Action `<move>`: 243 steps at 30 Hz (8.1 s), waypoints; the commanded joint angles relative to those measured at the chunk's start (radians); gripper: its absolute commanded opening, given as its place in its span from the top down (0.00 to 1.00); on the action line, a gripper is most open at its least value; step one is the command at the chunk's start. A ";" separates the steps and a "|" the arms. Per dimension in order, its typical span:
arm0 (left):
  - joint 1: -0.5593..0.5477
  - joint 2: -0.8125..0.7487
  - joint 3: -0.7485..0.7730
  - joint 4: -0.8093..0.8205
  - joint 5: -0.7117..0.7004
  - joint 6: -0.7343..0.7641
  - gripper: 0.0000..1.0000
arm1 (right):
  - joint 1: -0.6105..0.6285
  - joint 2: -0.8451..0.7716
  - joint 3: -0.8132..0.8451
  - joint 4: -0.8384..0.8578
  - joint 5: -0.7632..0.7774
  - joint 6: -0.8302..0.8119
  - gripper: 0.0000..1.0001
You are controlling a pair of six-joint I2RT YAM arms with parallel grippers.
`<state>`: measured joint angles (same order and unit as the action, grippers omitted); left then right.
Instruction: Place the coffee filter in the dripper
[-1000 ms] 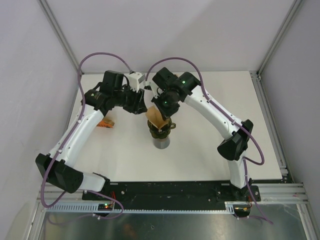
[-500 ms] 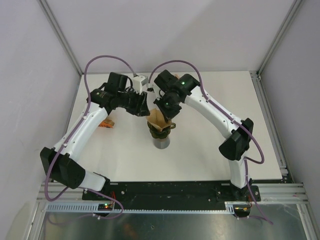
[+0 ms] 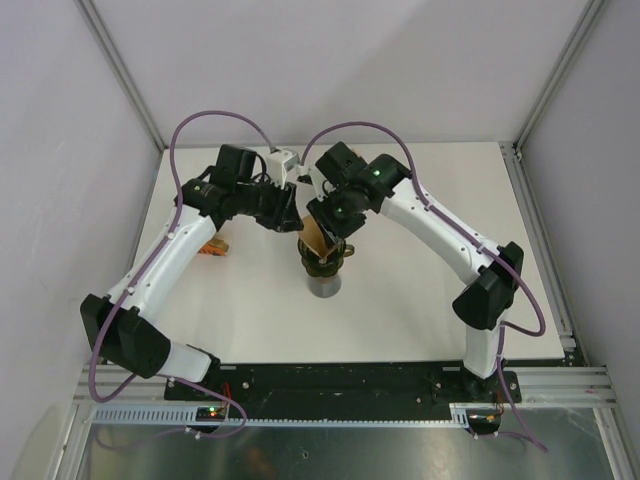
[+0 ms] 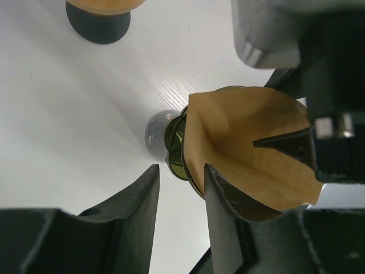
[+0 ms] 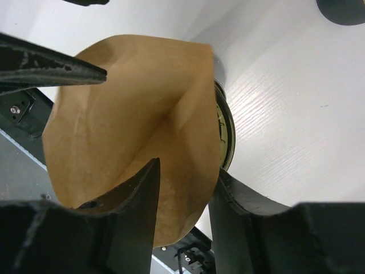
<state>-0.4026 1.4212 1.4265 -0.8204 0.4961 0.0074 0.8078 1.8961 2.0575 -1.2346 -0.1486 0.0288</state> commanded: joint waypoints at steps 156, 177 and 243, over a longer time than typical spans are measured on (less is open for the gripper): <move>0.106 -0.069 0.089 -0.043 0.028 0.049 0.63 | 0.080 -0.150 -0.370 0.375 0.052 -0.076 1.00; 0.261 -0.087 0.095 -0.042 0.026 0.071 0.60 | 0.172 0.016 -0.181 0.199 0.247 -0.119 1.00; 0.235 -0.105 0.033 -0.029 0.138 0.039 0.47 | 0.138 -0.106 -0.165 0.305 0.162 -0.145 0.65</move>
<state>-0.1463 1.3540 1.4761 -0.8715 0.5858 0.0589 0.9512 1.8595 1.8481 -0.9718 0.0307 -0.1074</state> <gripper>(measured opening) 0.530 0.333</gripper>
